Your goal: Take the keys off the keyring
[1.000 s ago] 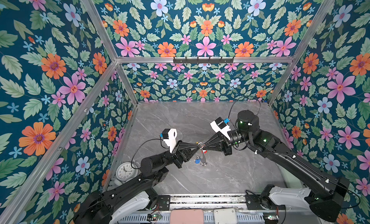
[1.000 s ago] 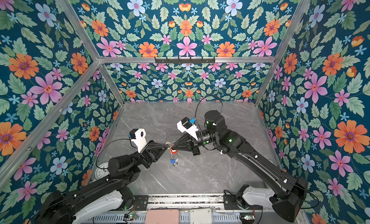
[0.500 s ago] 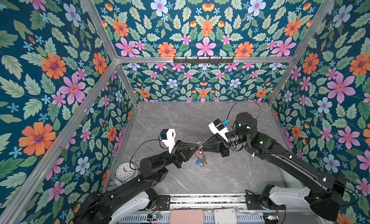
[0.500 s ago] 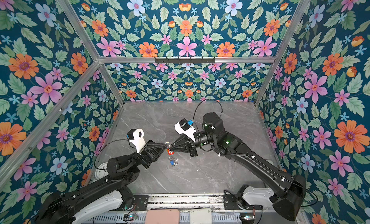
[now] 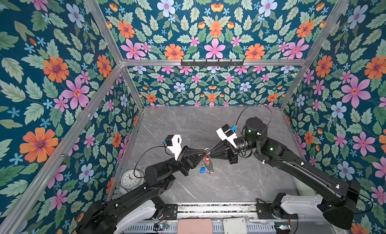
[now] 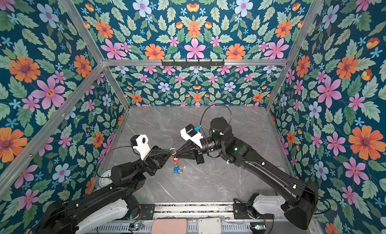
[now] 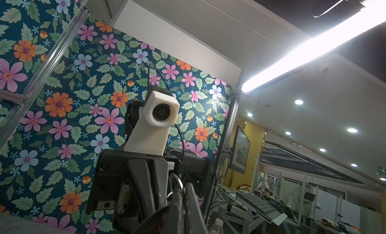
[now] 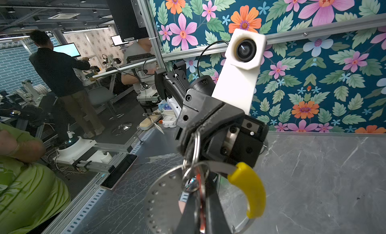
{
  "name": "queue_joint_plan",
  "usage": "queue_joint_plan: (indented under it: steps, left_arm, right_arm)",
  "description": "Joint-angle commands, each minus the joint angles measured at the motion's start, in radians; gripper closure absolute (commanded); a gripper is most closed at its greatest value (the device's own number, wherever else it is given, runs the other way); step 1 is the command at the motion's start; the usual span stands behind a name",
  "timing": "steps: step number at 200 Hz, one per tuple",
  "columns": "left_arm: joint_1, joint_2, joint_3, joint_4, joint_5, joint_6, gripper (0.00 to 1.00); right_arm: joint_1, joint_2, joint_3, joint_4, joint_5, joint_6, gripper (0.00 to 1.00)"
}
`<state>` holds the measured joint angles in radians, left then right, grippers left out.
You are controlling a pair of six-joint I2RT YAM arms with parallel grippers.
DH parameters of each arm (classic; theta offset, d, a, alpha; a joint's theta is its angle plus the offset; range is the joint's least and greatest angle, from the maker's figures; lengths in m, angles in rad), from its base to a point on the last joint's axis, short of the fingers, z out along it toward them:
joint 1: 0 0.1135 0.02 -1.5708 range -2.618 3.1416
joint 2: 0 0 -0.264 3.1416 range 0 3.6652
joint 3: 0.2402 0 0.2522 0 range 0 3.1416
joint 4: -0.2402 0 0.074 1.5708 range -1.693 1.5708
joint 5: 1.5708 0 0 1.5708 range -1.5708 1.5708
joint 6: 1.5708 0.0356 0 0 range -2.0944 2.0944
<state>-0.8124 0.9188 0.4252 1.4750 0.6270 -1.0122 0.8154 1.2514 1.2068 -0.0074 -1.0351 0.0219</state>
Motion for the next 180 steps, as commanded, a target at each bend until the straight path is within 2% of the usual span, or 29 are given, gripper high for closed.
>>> queue_joint_plan:
  steps: [1,62,92,150,170,180]
  left_arm:
    - [-0.005,-0.001,0.020,0.146,0.008,0.013,1.00]
    - [-0.006,0.000,0.021,0.146,0.014,0.012,1.00]
    - [-0.005,0.002,0.017,0.138,0.028,0.019,1.00]
    - [-0.006,-0.080,0.038,-0.243,0.010,0.265,1.00]
    - [-0.005,-0.074,0.052,-0.295,0.003,0.317,1.00]
    - [-0.005,-0.071,0.061,-0.327,0.003,0.346,1.00]
  right_arm:
    - [0.011,0.026,0.005,-0.112,0.096,0.001,1.00]
    - [0.029,0.037,0.025,-0.150,0.123,-0.022,1.00]
    - [0.029,-0.010,0.011,-0.187,0.192,-0.034,1.00]
    - [0.029,-0.139,-0.081,-0.212,0.308,0.015,1.00]
    - [0.030,-0.170,-0.114,-0.199,0.352,0.053,0.85]
    - [0.029,-0.185,-0.135,-0.192,0.375,0.066,0.83]
